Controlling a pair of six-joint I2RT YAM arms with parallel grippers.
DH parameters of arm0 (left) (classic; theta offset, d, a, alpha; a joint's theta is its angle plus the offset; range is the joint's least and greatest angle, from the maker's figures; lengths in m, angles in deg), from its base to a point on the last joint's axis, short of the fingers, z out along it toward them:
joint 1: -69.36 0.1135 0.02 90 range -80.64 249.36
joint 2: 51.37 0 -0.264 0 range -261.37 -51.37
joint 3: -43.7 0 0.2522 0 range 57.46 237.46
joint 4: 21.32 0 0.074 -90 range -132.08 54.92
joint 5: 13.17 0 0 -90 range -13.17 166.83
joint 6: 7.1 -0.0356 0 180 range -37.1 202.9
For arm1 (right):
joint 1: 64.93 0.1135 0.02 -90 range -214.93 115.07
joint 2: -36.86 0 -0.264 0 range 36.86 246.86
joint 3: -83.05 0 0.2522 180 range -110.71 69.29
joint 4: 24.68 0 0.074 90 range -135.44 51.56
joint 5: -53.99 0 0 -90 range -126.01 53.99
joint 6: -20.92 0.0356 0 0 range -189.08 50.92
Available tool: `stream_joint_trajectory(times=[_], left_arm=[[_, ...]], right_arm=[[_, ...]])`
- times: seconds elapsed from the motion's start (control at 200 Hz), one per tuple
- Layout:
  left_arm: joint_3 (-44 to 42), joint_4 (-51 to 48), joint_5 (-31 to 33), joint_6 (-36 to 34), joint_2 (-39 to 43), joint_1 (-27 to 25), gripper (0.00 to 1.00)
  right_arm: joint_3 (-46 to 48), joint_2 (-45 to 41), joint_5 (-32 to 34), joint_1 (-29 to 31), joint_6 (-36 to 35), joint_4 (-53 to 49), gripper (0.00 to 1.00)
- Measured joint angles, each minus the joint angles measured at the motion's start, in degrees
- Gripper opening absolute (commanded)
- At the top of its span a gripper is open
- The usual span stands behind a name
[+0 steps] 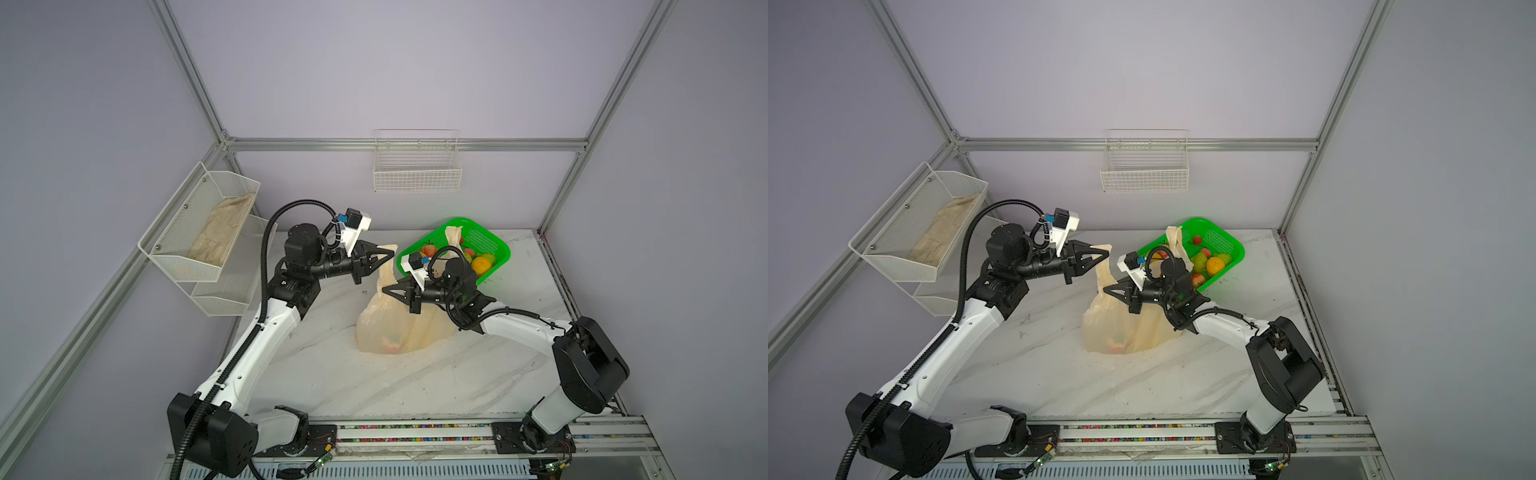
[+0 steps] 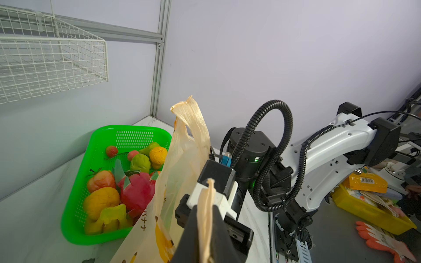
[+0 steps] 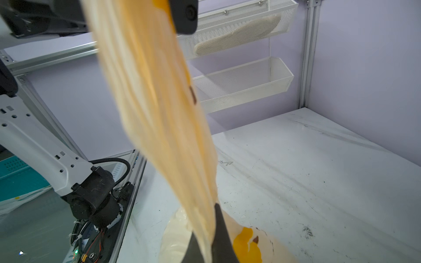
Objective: Place the fake fruits into the plastic bag and tie a complex knot
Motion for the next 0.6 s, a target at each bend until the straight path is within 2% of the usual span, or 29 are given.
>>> stream_joint_trajectory(times=[0.07, 0.18, 0.24, 0.305, 0.415, 0.595], left_arm=[[0.0, 0.8, 0.7, 2.1, 0.0, -0.1, 0.0], [-0.3, 3.7, 2.7, 5.3, 0.1, -0.6, 0.0], [-0.8, 4.5, 4.0, 6.5, 0.3, -1.3, 0.0], [-1.4, 4.9, 5.4, 7.7, 0.4, -2.4, 0.0], [-1.8, 5.3, 7.8, 10.0, 0.5, -3.9, 0.0], [-2.0, 6.1, 10.5, 14.1, 0.7, -4.5, 0.0]], right_arm=[[0.0, -0.8, 2.5, 0.0, -0.1, -1.2, 0.25], [0.0, -2.7, 7.2, 0.6, 0.2, -2.6, 0.38], [0.3, -4.1, 10.0, 1.1, 0.2, -2.6, 0.5], [0.8, -5.7, 13.2, 2.3, 0.3, -2.4, 0.54], [2.0, -7.8, 19.6, 5.0, 0.3, -0.8, 0.66], [4.7, -8.6, 31.7, 9.4, 0.7, 4.3, 0.7]])
